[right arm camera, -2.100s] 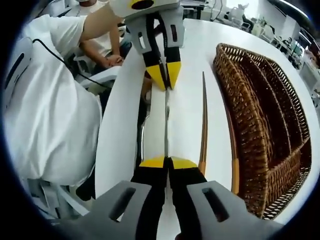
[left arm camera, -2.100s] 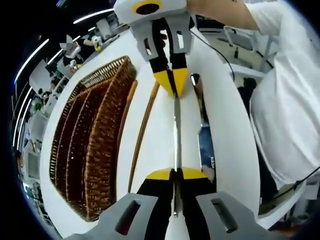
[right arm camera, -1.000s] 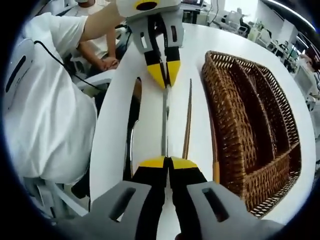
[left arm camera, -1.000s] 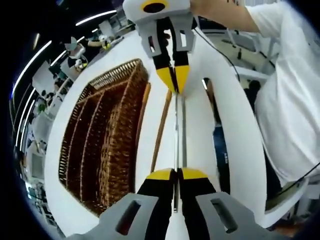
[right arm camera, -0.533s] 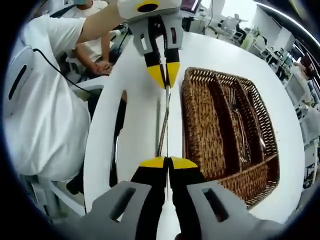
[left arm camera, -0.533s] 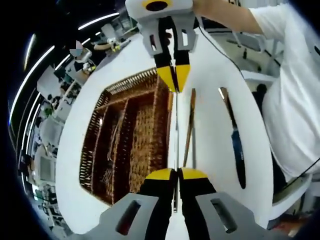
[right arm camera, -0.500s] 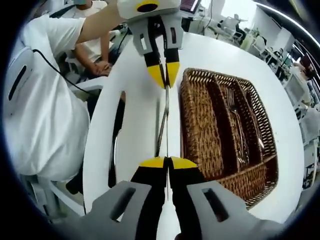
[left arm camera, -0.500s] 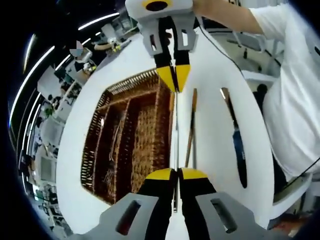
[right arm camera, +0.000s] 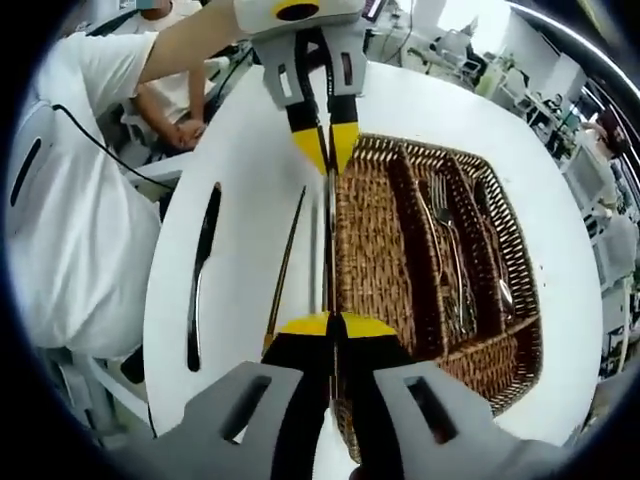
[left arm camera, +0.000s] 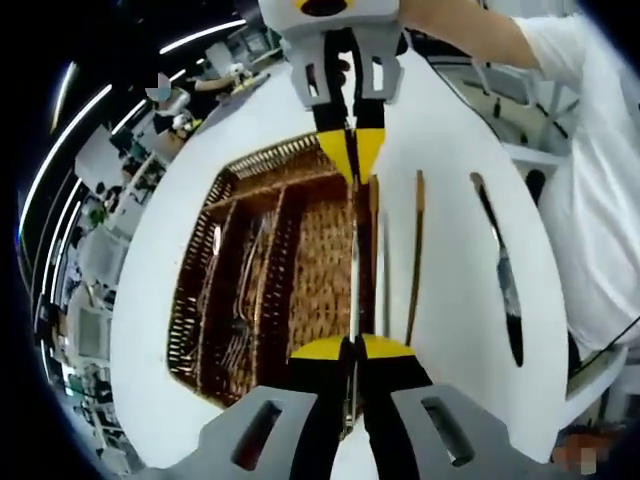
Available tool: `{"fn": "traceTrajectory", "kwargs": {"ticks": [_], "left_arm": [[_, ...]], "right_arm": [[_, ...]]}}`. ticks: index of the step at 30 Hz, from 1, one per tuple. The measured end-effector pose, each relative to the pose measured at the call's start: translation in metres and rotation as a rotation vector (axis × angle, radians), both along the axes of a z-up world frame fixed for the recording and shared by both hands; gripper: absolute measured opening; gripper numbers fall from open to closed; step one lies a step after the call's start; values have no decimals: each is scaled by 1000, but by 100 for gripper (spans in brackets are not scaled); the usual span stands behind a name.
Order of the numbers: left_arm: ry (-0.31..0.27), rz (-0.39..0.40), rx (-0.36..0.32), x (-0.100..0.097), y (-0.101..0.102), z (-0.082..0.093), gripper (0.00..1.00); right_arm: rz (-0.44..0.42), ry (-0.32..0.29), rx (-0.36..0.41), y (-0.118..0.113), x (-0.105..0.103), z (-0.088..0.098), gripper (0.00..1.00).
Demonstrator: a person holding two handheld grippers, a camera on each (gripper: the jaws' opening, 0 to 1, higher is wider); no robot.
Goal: Arrange the knives, forks, and spoons in their matching storage slots by inserting each utensil handle-first until every utensil is classified and aligned in the correct compartment
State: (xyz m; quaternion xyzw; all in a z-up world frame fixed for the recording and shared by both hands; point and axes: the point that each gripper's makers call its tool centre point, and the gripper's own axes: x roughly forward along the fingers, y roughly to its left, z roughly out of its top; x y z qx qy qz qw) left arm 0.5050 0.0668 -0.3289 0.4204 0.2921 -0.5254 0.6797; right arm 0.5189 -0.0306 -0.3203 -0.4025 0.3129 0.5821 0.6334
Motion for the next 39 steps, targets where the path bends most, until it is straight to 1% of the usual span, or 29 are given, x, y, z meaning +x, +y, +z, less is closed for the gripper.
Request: {"fn": "traceTrajectory", "kwargs": {"ticks": [7,10,15,18,23,26,32,35,39], "left_arm": [[0,13,7,13,3,-4,3],[1,22,9,18,5,-6,3],[7,28,15,26,8,-10,3],[6,31,17,30,9,-11,3],[3,41,24,39,12,-15,3],[-1,52,29,43,14,-16,3],[4,70,24,51,18,-21,3],[-8,80,31,57,20,-23,3],[-17,81,37,62,20,-30,3]], "right_arm": [[-14,14,3,1,11,-7,1],[-14,10,1,3,15,-9,1],[-7,7,-8,4,16,-13,1],[-10,5,-10,4,20,-13,1],[-16,8,-12,5,23,-20,2],[-19,4,-5,7,27,-20,2],[-20,-6,-12,11,30,-27,2],[-21,-14,-23,11,40,-31,2],[-24,-22,-33,11,45,-36,2]]}}
